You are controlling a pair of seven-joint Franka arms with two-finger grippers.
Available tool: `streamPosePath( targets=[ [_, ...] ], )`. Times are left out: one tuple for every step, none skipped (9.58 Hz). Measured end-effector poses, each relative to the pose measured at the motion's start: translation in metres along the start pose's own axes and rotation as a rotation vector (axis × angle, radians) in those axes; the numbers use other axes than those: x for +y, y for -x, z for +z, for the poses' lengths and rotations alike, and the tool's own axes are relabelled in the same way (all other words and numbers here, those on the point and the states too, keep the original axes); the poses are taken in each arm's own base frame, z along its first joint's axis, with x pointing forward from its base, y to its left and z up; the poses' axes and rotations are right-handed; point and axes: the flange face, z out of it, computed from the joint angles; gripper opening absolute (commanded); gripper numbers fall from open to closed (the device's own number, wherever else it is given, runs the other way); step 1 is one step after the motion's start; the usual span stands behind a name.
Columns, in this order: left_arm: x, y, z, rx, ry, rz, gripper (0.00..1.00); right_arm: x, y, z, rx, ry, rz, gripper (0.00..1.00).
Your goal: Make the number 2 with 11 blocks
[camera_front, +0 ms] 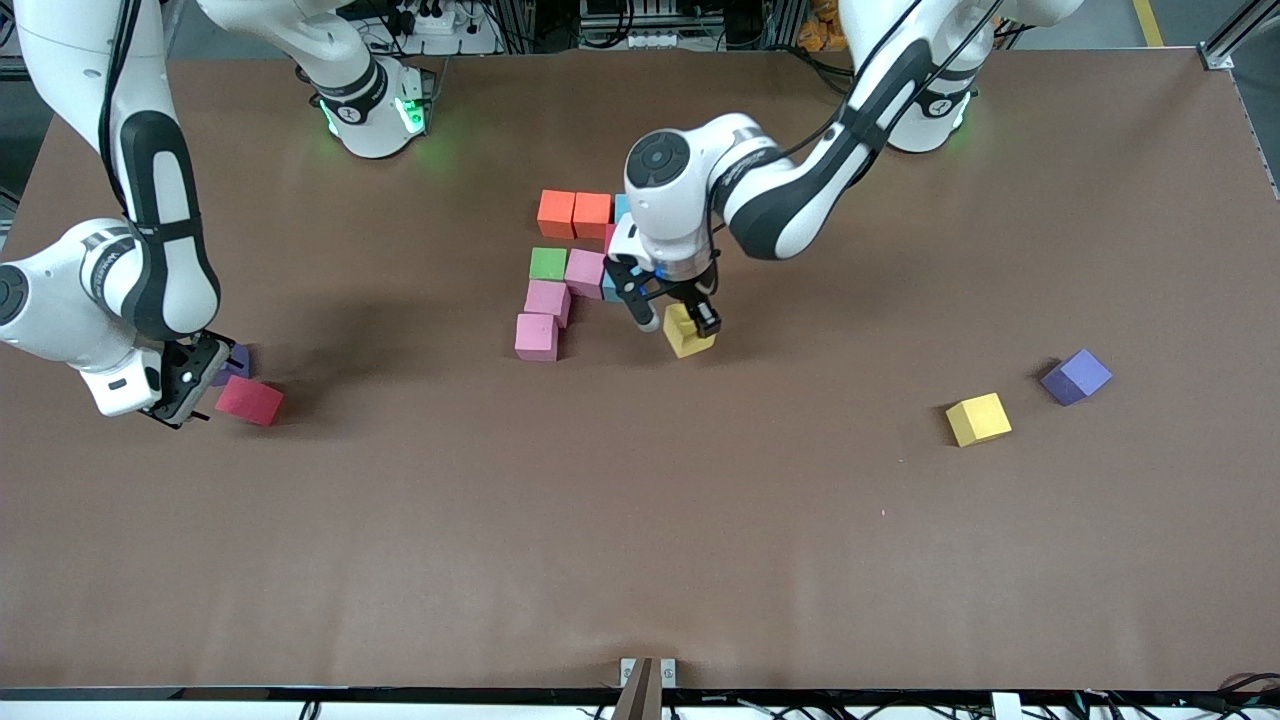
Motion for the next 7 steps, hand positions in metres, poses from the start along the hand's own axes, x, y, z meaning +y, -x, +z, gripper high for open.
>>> streamPosePath(
  targets=[
    [0.012,-0.015,0.003,0.01,-0.002,0.017,0.0,0.0,0.002,0.006,-0.007,-0.008,0.004,1.0],
    [0.024,-0.024,0.009,0.006,-0.01,0.034,0.0,-0.001,0.001,0.013,-0.007,-0.015,0.012,1.0],
    [0.033,-0.03,0.019,-0.002,-0.012,0.046,0.0,-0.002,0.001,0.019,0.0,-0.021,0.023,1.0],
    [0.037,-0.036,0.027,-0.006,-0.011,0.052,0.0,-0.002,0.0,0.025,0.011,-0.024,0.021,1.0],
    [0.041,-0.043,0.034,-0.01,-0.023,0.059,0.0,-0.001,-0.003,0.033,0.034,-0.025,0.011,1.0],
    [0.049,-0.049,0.037,-0.011,-0.039,0.08,0.0,0.002,-0.006,0.04,0.052,-0.02,-0.001,1.0],
    [0.059,-0.053,0.038,-0.01,-0.048,0.121,0.0,0.006,-0.008,0.047,0.056,-0.017,-0.006,1.0]
  ],
)
